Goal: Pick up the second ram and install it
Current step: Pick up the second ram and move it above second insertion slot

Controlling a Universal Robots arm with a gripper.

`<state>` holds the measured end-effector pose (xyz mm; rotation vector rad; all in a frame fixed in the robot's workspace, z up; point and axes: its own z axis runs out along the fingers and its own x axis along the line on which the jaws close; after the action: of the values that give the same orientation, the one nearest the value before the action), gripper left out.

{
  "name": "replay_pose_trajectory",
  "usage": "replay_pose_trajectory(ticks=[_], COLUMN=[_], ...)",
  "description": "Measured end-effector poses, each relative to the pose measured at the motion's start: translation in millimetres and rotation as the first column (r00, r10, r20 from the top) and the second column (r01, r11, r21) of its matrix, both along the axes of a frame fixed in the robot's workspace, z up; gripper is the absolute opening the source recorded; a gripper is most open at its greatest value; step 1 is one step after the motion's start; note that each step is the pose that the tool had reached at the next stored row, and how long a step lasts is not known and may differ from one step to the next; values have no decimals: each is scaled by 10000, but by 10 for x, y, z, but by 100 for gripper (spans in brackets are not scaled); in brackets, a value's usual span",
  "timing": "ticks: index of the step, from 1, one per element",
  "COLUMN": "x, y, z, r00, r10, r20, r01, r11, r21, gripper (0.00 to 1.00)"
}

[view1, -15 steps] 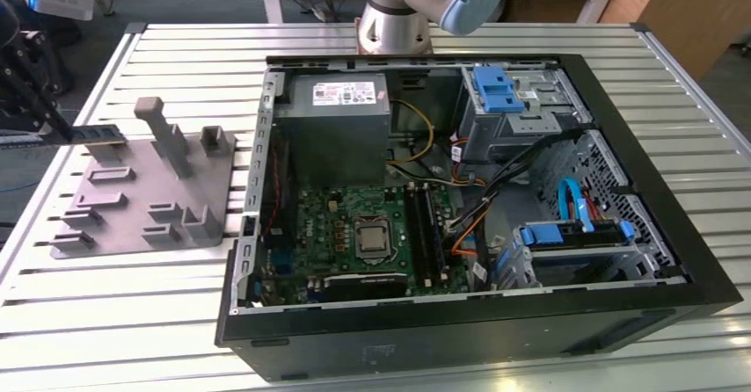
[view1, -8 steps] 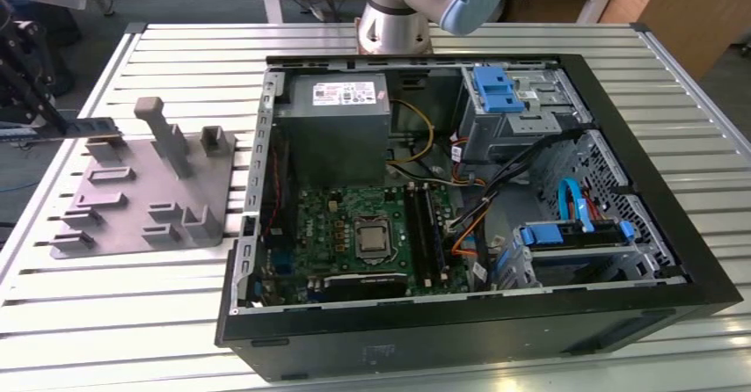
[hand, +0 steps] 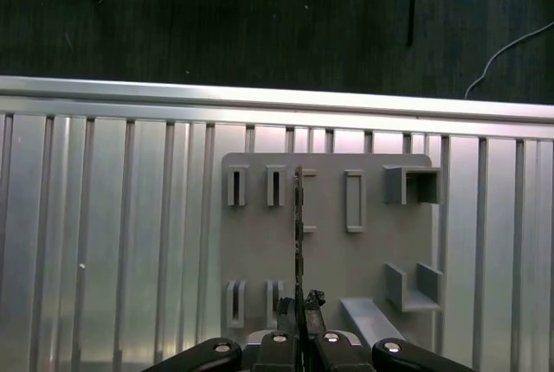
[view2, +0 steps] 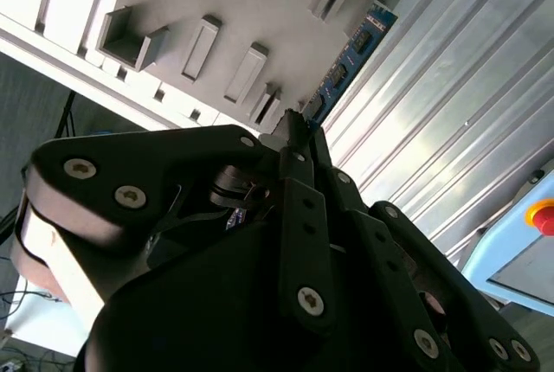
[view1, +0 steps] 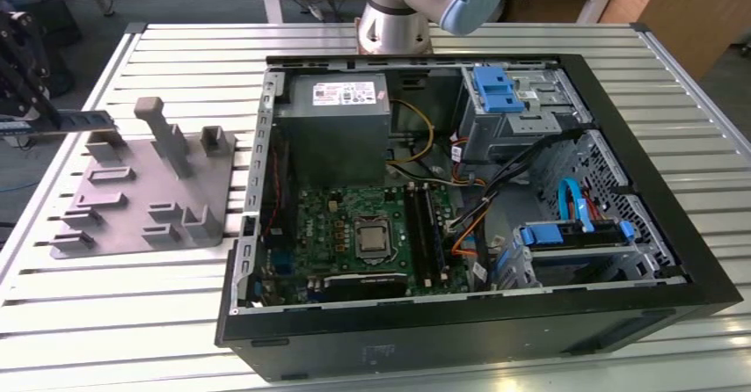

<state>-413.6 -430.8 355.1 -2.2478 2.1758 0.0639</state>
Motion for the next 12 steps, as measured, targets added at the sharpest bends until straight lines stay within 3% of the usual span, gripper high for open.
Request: replay_pose_trajectory(ticks=[12], x=[0], y=[0], z=[116], r00=[10000], r10=[0], r20=[0], r01=[0], r11=[10000], r21=[7], gripper=[14])
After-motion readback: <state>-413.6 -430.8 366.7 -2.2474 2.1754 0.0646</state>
